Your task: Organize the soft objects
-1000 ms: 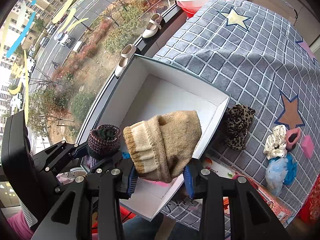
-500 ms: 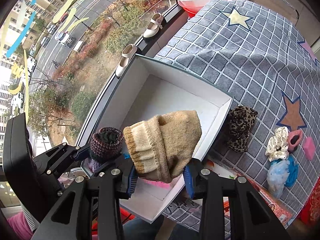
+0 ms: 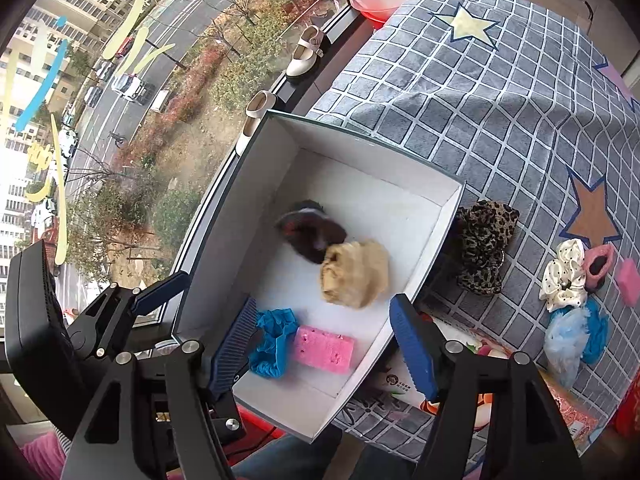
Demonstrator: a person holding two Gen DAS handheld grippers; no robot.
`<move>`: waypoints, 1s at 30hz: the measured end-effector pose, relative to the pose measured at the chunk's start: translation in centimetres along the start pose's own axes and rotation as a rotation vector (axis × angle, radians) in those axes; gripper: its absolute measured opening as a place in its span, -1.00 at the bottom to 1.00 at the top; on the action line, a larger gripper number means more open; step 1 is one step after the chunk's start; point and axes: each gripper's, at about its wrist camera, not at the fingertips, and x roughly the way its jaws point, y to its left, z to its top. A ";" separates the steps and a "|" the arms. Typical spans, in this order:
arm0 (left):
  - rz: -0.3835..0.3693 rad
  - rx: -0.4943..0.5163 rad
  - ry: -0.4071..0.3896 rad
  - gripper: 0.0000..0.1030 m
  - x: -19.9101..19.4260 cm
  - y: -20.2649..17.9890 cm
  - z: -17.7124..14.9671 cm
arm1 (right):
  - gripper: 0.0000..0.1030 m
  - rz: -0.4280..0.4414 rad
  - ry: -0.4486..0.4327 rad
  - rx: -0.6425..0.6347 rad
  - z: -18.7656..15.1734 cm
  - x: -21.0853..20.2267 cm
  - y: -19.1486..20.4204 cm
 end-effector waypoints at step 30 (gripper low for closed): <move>-0.099 0.221 0.042 0.84 -2.1 -10.2 6.6 | 1.00 0.026 -0.103 0.399 -4.9 -11.0 -16.1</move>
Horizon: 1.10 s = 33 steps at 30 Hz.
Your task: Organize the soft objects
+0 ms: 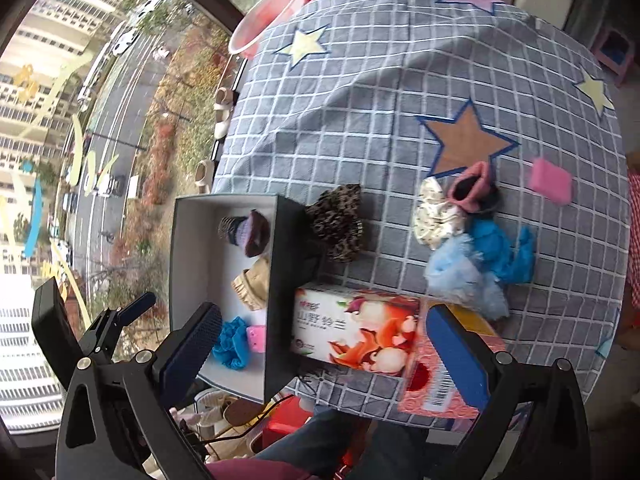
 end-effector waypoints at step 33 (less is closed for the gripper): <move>0.046 0.186 0.400 0.89 25.0 -16.1 12.1 | 1.00 -0.071 0.180 0.304 3.1 14.7 -24.0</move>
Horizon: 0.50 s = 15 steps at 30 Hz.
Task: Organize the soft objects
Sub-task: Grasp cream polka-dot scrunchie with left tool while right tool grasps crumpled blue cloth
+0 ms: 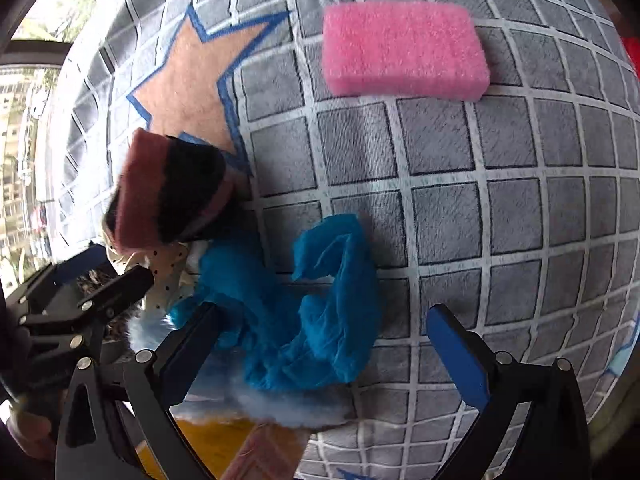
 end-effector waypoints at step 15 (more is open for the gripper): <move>-0.001 -0.026 -0.078 0.93 -2.1 2.5 0.3 | 1.00 -0.003 -0.142 0.161 -1.5 -4.2 -9.9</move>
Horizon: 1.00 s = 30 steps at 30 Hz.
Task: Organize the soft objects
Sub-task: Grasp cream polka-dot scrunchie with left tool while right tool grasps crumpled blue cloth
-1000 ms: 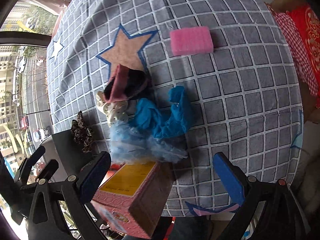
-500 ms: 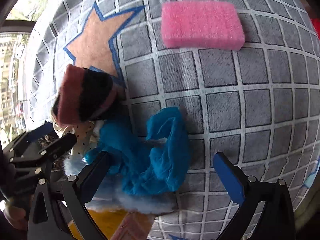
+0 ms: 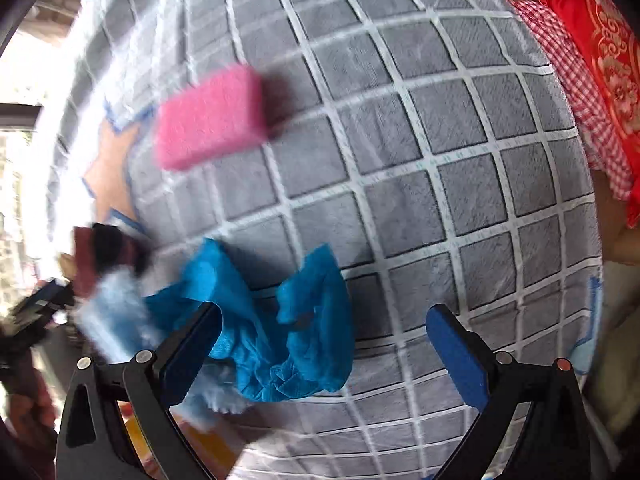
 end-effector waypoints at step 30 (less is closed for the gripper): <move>0.005 0.054 -0.069 -0.51 -0.8 -4.1 -0.5 | -0.68 -0.155 -0.037 -0.399 -4.3 1.1 8.1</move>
